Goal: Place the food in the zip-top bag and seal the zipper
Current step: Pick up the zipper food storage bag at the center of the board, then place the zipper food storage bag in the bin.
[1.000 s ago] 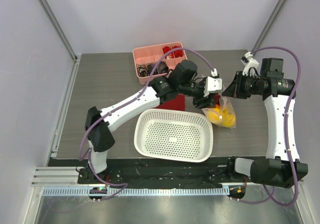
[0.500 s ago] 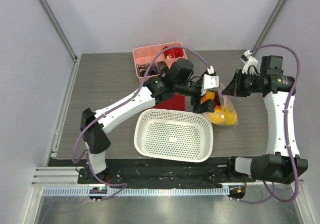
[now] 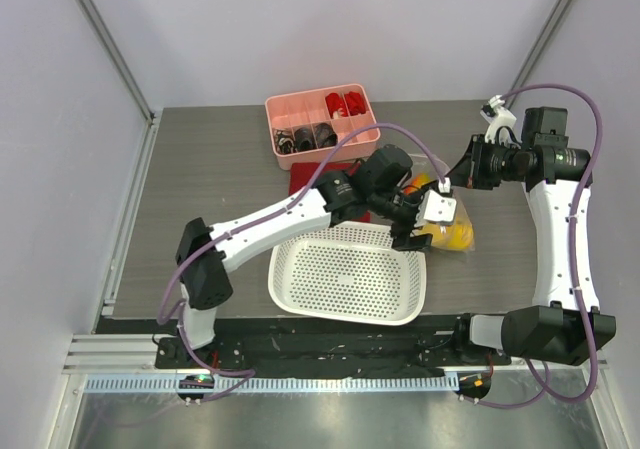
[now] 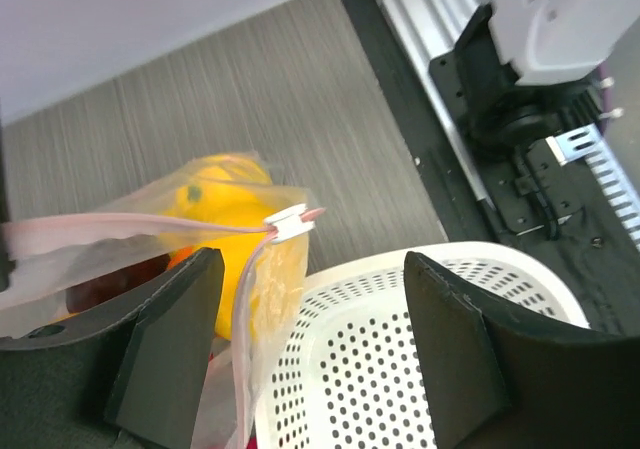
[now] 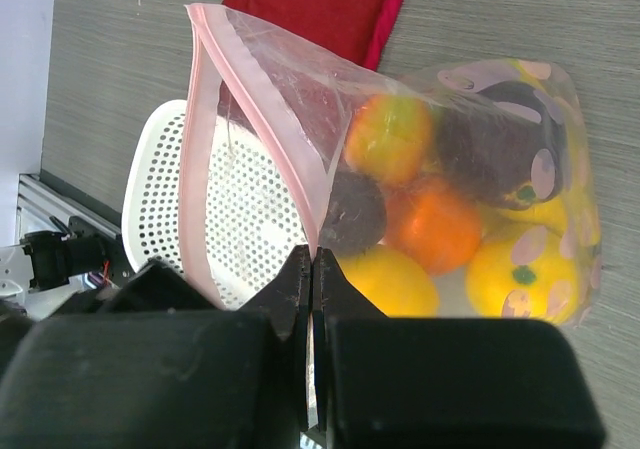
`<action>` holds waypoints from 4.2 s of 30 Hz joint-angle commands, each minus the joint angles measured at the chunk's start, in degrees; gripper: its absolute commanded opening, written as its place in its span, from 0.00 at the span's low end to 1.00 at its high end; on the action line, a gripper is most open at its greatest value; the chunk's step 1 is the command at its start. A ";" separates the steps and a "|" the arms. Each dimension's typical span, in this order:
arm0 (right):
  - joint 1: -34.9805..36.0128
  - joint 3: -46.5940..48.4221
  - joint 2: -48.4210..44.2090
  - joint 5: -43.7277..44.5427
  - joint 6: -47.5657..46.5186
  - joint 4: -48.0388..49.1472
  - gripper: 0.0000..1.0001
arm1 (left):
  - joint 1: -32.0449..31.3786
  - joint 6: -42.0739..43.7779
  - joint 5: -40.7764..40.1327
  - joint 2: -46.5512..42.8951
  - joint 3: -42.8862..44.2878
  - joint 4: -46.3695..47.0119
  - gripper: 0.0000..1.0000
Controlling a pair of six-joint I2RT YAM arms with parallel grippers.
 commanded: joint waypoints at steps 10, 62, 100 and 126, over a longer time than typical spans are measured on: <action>-0.31 5.45 -1.25 -0.15 -1.12 2.64 0.01 | 0.48 3.93 -10.58 3.25 4.35 0.55 0.54; -8.57 5.01 -10.04 2.04 -13.96 5.63 0.96 | 7.16 -12.34 -21.12 17.04 27.63 27.78 0.00; -7.60 -8.62 -13.92 -26.78 -6.73 14.09 0.90 | 7.34 -8.28 -34.39 -31.73 -20.06 10.47 0.00; 11.99 -32.33 -30.16 -22.13 -3.41 42.71 0.64 | 6.63 -28.67 -25.17 -28.40 -23.07 9.68 0.00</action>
